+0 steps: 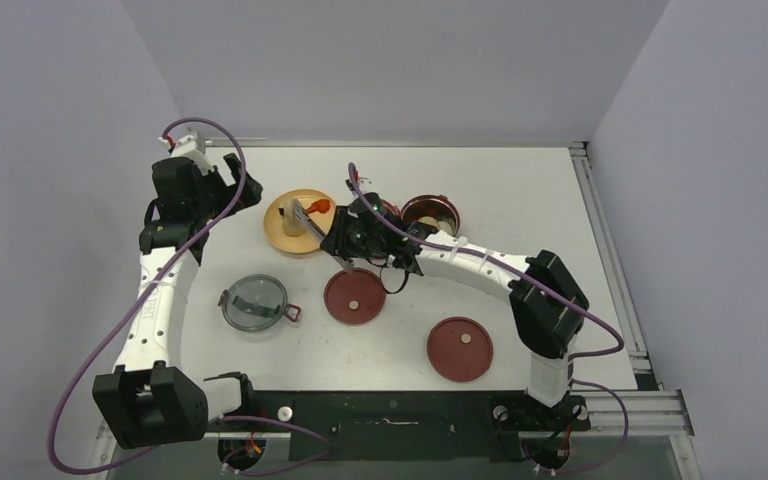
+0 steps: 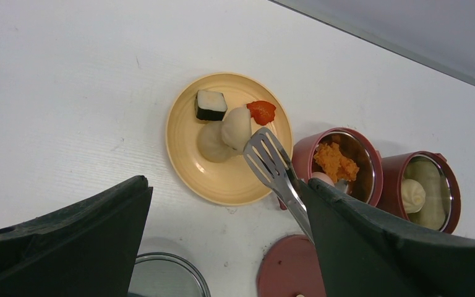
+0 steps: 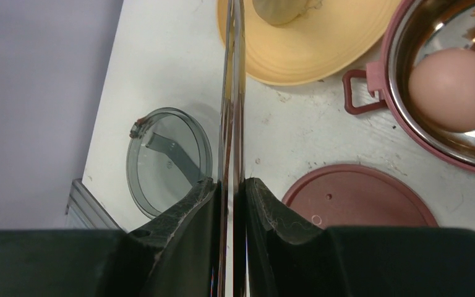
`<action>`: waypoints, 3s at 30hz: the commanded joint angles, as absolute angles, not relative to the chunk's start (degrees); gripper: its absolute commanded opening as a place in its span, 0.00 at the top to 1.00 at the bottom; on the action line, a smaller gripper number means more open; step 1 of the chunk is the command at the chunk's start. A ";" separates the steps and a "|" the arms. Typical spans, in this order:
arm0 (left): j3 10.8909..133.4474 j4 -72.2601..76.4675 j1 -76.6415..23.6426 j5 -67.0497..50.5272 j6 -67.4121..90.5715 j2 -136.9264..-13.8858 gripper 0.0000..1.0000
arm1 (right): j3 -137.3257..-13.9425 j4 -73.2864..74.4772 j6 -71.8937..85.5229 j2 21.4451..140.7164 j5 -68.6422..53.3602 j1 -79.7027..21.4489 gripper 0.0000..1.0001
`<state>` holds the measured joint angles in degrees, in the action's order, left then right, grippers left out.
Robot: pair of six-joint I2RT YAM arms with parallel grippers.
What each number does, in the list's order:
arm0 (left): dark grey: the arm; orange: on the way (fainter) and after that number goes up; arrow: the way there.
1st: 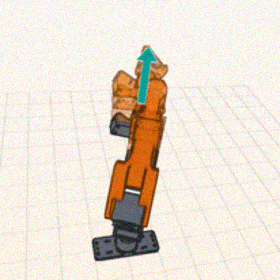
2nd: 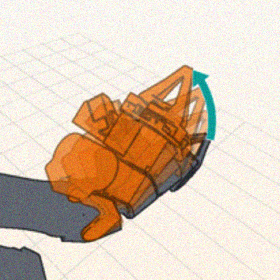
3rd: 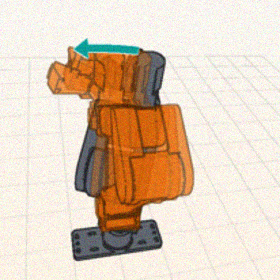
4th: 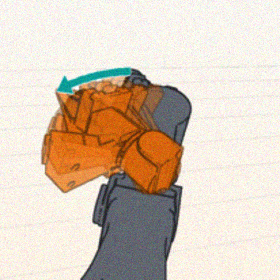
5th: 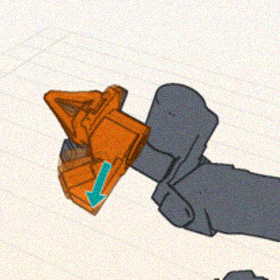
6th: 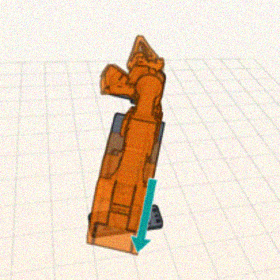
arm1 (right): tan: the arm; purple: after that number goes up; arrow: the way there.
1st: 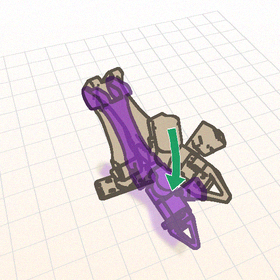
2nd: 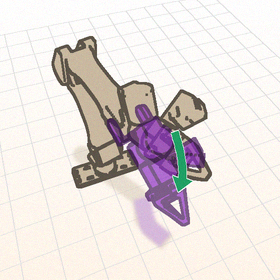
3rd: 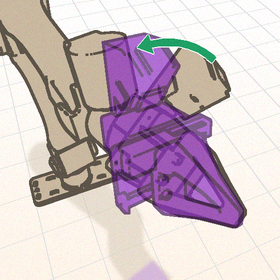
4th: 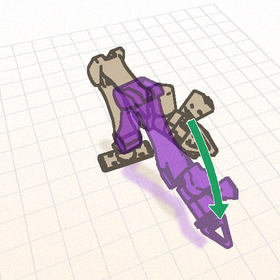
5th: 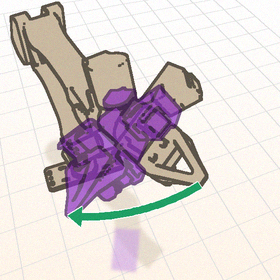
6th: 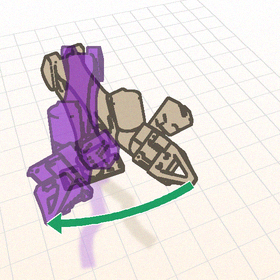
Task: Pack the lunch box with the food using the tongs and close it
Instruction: Pick up the fake food from the plate, then place the fake food in the packing box.
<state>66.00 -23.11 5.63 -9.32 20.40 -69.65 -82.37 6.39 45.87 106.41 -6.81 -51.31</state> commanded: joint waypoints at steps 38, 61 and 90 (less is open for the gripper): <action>66.26 -19.24 4.58 -11.74 21.34 -69.48 0.03 | -69.08 39.66 39.66 68.64 15.35 -45.01 0.95; 66.33 -19.42 3.78 -11.31 21.09 -69.78 0.03 | -65.62 42.93 38.99 70.08 10.02 -43.51 0.89; 66.43 -19.59 3.69 -11.34 20.92 -69.96 0.03 | -75.42 47.12 35.64 69.38 15.76 -43.42 0.59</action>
